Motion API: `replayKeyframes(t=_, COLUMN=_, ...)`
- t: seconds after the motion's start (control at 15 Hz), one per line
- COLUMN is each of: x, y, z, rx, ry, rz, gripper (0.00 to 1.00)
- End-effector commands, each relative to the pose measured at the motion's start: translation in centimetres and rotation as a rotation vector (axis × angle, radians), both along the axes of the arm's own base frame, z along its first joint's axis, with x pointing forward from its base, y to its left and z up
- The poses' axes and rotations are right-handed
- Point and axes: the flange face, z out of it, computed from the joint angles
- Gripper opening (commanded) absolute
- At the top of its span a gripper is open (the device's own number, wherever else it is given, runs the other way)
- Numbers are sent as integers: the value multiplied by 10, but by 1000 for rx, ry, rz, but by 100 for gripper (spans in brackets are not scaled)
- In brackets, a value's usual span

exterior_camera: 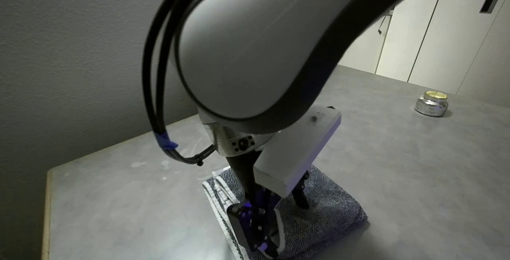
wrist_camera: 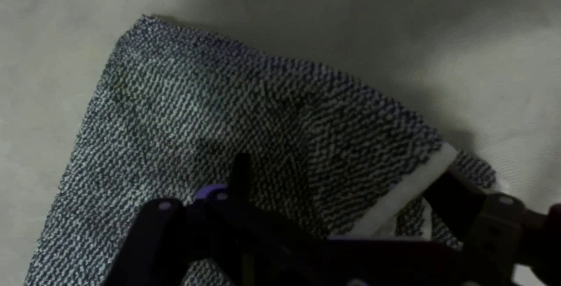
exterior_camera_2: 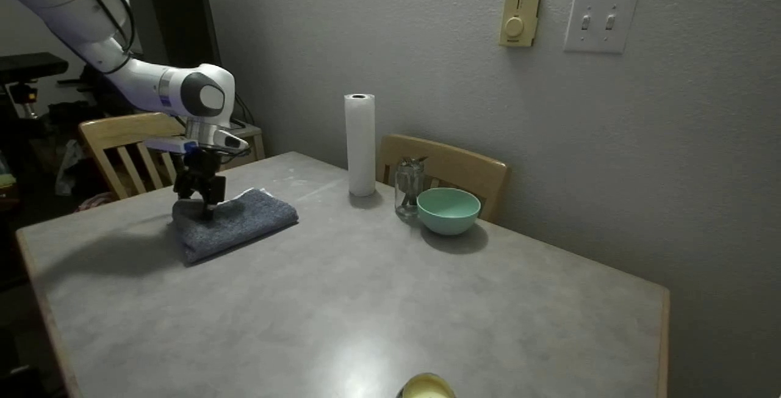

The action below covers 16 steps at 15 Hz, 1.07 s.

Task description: Unfold and then fold the towel

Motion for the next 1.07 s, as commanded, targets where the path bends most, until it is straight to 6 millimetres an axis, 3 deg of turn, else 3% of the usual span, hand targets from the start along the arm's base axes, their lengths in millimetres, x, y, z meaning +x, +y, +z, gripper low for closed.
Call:
replayKeyframes(t=0.0, x=9, y=-1, z=-6, rx=5, ry=-13, rz=31, gripper=100)
replayKeyframes(t=0.2, x=10, y=0, z=-7, rx=4, ry=-13, rz=37, gripper=100)
replayKeyframes(t=0.33, x=11, y=-1, z=-7, rx=4, ry=-18, rz=38, gripper=73)
replayKeyframes(t=0.73, x=11, y=-1, z=0, rx=1, ry=-19, rz=38, gripper=30)
replayKeyframes(t=1.0, x=3, y=-2, z=23, rx=28, ry=-39, rz=53, gripper=2)
